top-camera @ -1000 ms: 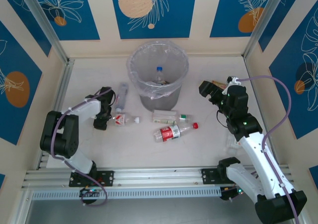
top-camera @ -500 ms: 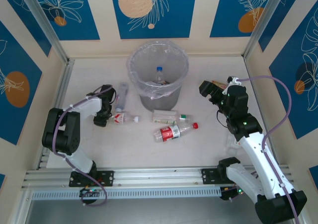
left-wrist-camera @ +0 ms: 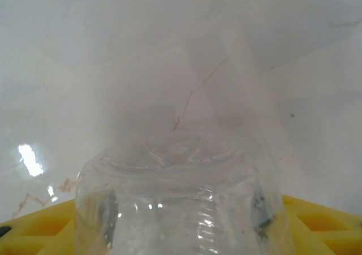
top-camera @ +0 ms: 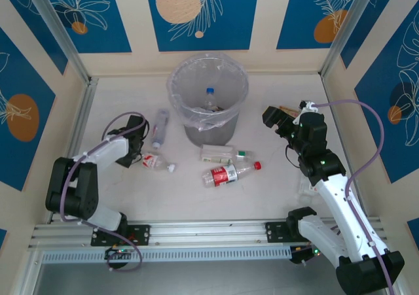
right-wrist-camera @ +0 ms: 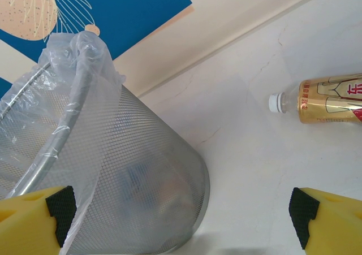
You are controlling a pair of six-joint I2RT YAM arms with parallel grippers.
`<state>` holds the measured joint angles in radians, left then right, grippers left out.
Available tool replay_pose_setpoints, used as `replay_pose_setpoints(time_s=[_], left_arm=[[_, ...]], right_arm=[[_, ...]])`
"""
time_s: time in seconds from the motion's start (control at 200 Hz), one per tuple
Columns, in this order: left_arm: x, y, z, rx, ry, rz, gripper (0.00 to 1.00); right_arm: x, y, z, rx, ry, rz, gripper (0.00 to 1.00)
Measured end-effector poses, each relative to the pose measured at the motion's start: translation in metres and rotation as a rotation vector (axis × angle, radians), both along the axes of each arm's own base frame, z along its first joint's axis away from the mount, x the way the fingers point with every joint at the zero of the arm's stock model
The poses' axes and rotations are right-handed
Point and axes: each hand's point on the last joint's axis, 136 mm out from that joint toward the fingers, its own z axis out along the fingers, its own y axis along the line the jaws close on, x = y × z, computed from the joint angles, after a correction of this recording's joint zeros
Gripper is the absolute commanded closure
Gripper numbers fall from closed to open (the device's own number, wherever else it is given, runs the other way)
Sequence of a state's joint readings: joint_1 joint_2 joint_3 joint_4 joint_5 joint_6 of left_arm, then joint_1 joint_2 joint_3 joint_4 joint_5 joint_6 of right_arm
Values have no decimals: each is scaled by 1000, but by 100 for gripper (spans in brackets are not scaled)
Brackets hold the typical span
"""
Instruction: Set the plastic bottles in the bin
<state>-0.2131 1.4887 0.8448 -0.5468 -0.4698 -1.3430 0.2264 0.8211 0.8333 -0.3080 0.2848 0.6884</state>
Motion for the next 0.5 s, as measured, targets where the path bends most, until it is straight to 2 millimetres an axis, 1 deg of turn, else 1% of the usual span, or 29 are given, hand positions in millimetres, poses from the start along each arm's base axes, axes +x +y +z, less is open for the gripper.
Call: replay_pose_setpoints(time_s=[0.26,0.5], left_arm=[[15,-1,18,93,-47,-222,35],[19,-4,20,140,-10,-358,37]], right_arm=[[0,0,0,0,0,0,1],[2,1,-4,-2,11,0,1]])
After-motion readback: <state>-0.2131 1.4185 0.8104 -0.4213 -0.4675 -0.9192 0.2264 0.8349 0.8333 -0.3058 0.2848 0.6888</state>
